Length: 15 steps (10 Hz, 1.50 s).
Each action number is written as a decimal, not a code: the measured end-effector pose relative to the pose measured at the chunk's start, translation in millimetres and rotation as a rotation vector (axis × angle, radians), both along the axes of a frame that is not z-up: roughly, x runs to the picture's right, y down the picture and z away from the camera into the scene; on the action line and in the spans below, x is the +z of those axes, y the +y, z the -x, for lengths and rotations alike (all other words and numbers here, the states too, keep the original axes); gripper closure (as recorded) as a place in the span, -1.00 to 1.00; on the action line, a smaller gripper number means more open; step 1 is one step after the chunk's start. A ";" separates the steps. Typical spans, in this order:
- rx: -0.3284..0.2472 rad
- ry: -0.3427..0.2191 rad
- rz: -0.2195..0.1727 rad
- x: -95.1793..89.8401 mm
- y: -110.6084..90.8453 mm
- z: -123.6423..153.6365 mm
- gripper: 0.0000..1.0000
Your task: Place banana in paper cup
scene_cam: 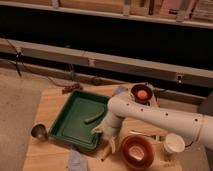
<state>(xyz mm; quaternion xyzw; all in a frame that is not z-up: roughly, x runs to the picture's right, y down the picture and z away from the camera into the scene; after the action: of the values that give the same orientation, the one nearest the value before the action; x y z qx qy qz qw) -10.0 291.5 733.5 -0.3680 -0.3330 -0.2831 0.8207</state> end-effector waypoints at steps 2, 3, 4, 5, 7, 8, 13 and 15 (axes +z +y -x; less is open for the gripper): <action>0.013 -0.006 -0.003 -4.1 6.0 -0.3 -0.60; 0.010 -0.017 -0.026 -12.4 0.1 -1.2 -0.60; 0.001 -0.027 -0.046 -18.8 -6.7 0.0 -0.60; -0.017 -0.035 -0.072 -33.1 -20.1 -1.1 -0.60; -0.036 -0.036 -0.106 -63.6 -43.9 -6.7 -0.60; -0.038 -0.030 -0.108 -77.4 -50.6 -9.3 -0.60; 0.018 0.110 -0.029 -114.6 -4.7 -26.6 -0.60; 0.043 0.182 0.005 -112.2 12.9 -31.9 -0.60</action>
<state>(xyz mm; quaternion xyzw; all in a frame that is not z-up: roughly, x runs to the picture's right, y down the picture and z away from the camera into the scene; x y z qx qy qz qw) 21.9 304.5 621.3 -0.3871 -0.2654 -0.2297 0.8526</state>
